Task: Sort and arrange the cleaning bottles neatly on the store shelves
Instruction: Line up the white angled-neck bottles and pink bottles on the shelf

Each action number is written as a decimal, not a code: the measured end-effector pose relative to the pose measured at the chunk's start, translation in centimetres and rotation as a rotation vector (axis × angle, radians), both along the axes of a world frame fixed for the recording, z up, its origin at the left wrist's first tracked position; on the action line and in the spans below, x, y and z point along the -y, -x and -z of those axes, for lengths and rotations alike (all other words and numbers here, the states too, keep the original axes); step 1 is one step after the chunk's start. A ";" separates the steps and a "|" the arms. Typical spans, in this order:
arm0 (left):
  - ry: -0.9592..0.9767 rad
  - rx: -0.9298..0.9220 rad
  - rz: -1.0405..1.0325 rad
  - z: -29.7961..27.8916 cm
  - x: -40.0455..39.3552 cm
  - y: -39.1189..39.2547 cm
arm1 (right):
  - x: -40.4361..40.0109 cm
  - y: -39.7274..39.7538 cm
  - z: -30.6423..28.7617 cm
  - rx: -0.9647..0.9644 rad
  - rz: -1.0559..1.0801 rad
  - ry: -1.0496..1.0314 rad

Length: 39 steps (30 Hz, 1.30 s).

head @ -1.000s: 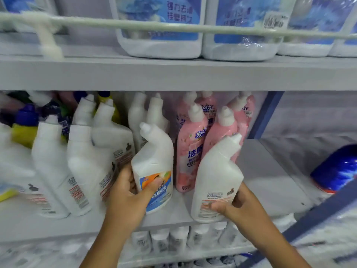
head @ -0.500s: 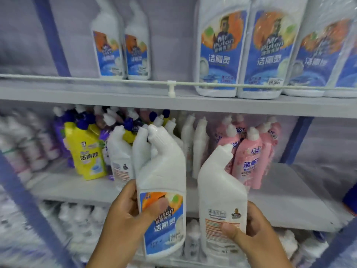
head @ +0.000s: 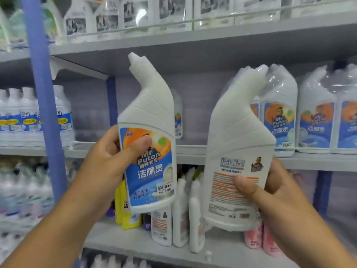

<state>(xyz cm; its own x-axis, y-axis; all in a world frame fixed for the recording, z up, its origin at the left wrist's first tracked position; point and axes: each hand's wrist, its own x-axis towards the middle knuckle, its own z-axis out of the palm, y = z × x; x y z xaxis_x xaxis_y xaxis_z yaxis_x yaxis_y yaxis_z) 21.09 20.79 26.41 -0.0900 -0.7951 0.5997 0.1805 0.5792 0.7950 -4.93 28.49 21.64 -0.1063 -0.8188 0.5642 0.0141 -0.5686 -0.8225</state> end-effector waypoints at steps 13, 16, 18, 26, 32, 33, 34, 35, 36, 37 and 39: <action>0.060 0.262 -0.029 -9.9 20.1 -5.7 | 16.2 -8.0 -11.4 -0.225 0.430 -0.009; 0.019 0.299 0.015 -9.8 24.3 -5.9 | 19.8 -9.0 -11.6 -0.242 0.484 -0.074; -0.021 0.309 0.078 -9.4 26.8 -5.7 | 21.8 -9.3 -11.5 -0.255 0.513 -0.131; -0.195 0.341 0.283 -7.9 33.4 -4.1 | 27.1 -8.3 -11.7 -0.381 0.587 -0.312; -0.227 0.486 0.349 -8.0 35.7 -4.5 | 29.8 -6.8 -11.8 -0.478 0.594 -0.385; -0.212 0.542 0.342 -8.5 35.8 -4.7 | 30.3 -6.5 -11.7 -0.484 0.594 -0.393; -0.186 0.597 0.322 -9.1 35.9 -4.9 | 30.7 -6.4 -11.7 -0.498 0.594 -0.404; -0.149 0.637 0.283 -9.8 36.0 -5.0 | 31.1 -6.3 -11.7 -0.522 0.596 -0.413; -0.103 0.654 0.231 -10.5 35.9 -5.0 | 31.4 -6.2 -11.8 -0.552 0.599 -0.426; -0.057 0.648 0.176 -11.2 35.9 -4.9 | 31.6 -6.1 -12.1 -0.581 0.593 -0.445; 0.029 0.622 0.092 -12.8 35.7 -4.4 | 31.3 -5.9 -13.7 -0.621 0.539 -0.508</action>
